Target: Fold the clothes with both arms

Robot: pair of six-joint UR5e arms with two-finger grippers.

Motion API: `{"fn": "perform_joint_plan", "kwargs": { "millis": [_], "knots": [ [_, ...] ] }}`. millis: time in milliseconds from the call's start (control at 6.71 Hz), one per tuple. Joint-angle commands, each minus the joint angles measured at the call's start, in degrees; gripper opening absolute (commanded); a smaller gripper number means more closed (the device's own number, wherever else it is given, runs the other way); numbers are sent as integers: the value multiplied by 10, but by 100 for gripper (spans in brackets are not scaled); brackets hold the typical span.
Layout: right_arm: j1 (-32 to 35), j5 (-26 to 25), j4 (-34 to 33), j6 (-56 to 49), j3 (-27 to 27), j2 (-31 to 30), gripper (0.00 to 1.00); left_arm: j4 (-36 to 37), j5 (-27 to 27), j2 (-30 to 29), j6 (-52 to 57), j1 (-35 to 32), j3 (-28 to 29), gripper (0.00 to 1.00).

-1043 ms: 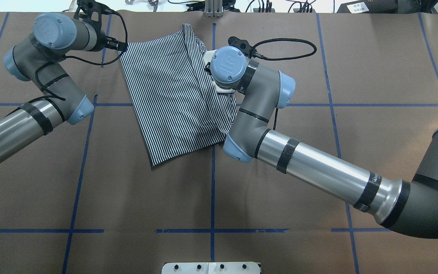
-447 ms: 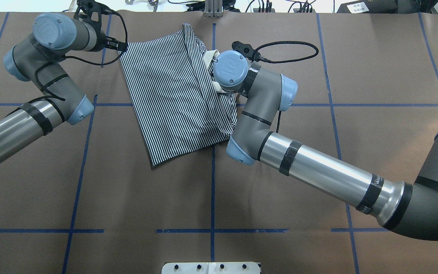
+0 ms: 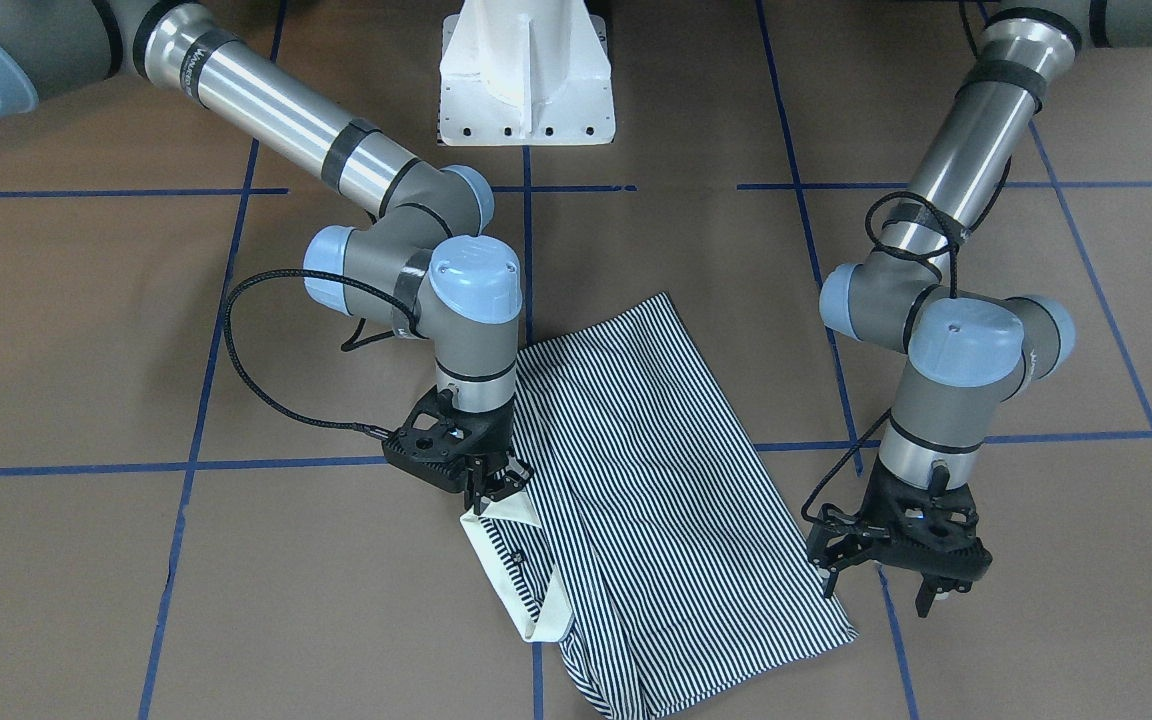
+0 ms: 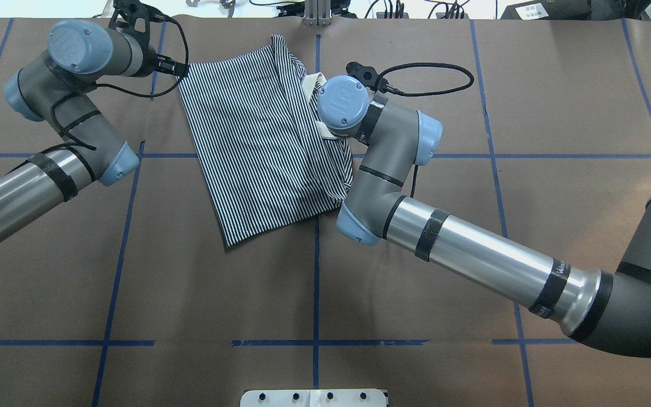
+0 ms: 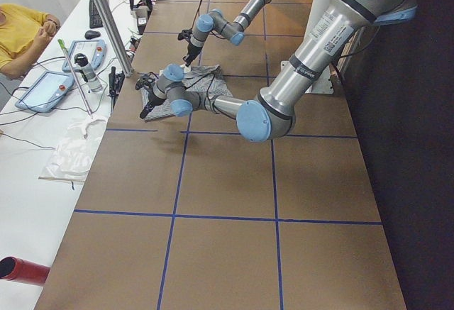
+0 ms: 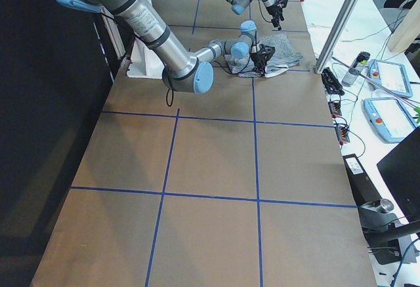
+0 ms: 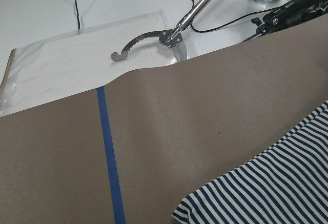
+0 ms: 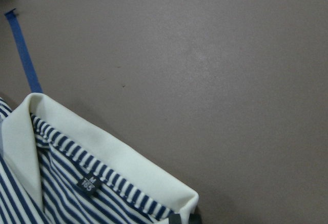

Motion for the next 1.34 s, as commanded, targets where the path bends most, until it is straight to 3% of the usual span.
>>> {"fn": "perform_joint_plan", "kwargs": {
  "millis": [0,596,745,1191],
  "knots": [
    [4,4,-5,3,19,-4,0,0,-1,1,-1,0,-5,100],
    [-29,-25,-27,12,276,-210,0,0,-1,5,-4,2,-20,100],
    [-36,-32,-27,17,301,-230,0,0,-1,11,-4,3,-30,100],
    [-35,-33,-27,11,307,-252,0,0,-1,16,-4,5,-40,100]
  ]
}}
